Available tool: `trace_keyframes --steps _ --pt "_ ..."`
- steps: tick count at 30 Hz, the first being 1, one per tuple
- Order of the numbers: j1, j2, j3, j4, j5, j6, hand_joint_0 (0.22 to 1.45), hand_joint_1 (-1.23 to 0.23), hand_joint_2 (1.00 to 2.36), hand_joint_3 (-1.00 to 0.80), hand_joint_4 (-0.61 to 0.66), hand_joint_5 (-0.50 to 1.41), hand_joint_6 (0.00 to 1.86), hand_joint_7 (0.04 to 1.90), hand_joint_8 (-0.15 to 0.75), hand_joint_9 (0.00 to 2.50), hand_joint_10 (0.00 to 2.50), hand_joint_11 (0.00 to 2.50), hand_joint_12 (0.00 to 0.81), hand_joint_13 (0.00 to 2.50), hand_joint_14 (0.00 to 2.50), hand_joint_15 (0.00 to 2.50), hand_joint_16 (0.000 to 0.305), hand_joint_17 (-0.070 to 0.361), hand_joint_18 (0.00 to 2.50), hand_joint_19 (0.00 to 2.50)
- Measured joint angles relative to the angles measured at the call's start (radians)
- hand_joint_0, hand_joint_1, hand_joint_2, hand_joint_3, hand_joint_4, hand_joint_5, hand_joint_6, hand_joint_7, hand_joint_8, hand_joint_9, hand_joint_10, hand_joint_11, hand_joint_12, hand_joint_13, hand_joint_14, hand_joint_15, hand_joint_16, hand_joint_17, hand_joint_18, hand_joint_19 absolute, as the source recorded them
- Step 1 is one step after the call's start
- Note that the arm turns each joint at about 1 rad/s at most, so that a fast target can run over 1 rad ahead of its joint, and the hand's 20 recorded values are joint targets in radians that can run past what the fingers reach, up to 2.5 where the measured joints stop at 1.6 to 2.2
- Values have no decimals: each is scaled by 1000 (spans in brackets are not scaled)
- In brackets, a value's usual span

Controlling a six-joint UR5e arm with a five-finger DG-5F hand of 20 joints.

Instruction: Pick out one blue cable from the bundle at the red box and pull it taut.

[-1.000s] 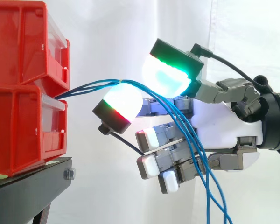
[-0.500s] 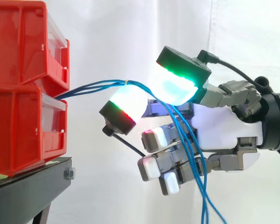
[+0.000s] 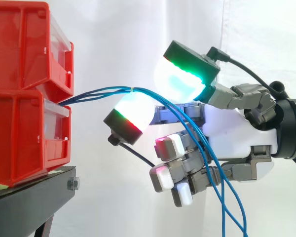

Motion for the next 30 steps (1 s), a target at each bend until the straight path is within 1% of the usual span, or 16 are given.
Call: trace_keyframes --steps 4,8,10,11,12,13,18,22,27,30 --pt "0 0 0 1 -1 -9 437 -615 1000 -500 11 -103 850 828 269 1143 26 750 369 985 24 646 57 129 897 784" --pt "0 0 0 1 -1 -15 430 -589 1000 -500 16 -103 845 828 276 1150 26 739 374 1002 22 648 58 132 908 788" --pt "0 0 -1 0 -1 -16 470 -571 1000 -500 8 -104 843 844 265 1151 25 749 359 986 23 649 55 123 876 806" --pt "0 0 -1 0 -1 -16 503 -572 1000 -500 -10 -102 846 894 258 1148 29 744 346 981 24 657 52 116 857 812" --pt "0 0 -1 0 -1 -16 556 -598 1000 -500 -22 -103 862 920 250 1154 29 769 332 966 26 661 48 108 831 832" --pt "-1 0 -1 0 -1 -16 570 -625 1003 -468 -31 -102 874 913 247 1156 29 759 326 969 26 664 48 107 829 833" --pt "-1 0 0 0 -1 -15 573 -694 1016 -299 -39 -97 902 937 256 1173 31 783 332 974 26 661 47 107 838 826" --pt "-3 1 -1 0 -3 -14 580 -752 1021 -224 -47 -99 913 971 258 1167 31 780 331 972 28 660 47 106 837 809" --pt "-3 0 0 1 -5 -15 601 -797 1022 -185 -53 -103 932 931 249 1139 31 784 326 964 27 662 47 105 836 802" --pt "-3 0 0 4 -6 -16 627 -810 1020 -240 -58 -107 937 918 245 1127 30 787 319 962 25 667 46 104 834 801"
